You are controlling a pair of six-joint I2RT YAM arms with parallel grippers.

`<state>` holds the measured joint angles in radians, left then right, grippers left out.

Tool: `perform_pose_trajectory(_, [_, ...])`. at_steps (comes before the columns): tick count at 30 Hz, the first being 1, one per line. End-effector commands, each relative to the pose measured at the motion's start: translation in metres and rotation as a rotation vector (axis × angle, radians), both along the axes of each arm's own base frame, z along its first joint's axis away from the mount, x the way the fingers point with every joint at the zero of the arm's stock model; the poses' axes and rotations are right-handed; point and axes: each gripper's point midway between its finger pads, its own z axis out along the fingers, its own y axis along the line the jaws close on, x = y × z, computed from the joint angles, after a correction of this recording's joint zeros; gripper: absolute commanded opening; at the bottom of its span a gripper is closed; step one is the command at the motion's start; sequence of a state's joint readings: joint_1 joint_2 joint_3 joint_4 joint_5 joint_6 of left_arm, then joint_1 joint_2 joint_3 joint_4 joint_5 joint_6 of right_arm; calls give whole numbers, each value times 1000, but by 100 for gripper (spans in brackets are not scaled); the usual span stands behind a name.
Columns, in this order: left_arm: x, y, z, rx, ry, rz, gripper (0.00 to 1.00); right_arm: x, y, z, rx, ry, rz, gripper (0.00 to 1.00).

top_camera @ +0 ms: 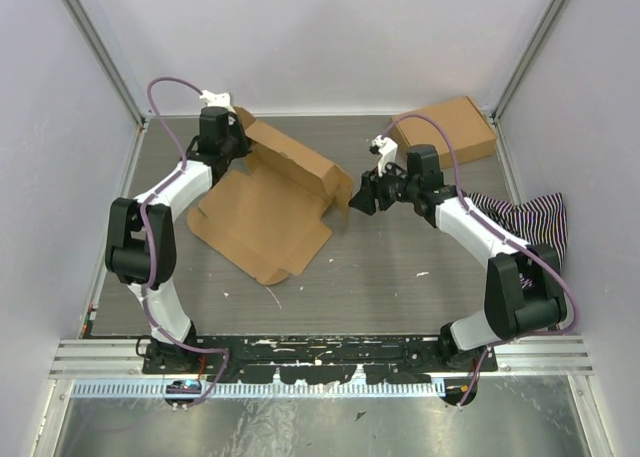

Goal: Fold the paper box

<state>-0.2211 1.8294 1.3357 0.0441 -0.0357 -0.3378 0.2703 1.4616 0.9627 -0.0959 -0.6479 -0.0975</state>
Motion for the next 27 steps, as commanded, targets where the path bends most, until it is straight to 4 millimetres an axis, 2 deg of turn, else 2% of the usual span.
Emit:
perform_pose_trajectory(1, [-4,8,-25,36,94,22,0,7,22,22,30,-140,99,57])
perform_pose_trajectory(9, [-11,8,-36,38,147,20,0,22,50,25,70,-149,165,57])
perform_pose_trajectory(20, [-15,11,-56,60,183,20,0,35,67,17,66,-157,187,57])
perform_pose_trajectory(27, [-21,11,-58,63,195,16,0,70,62,5,-3,-213,33,57])
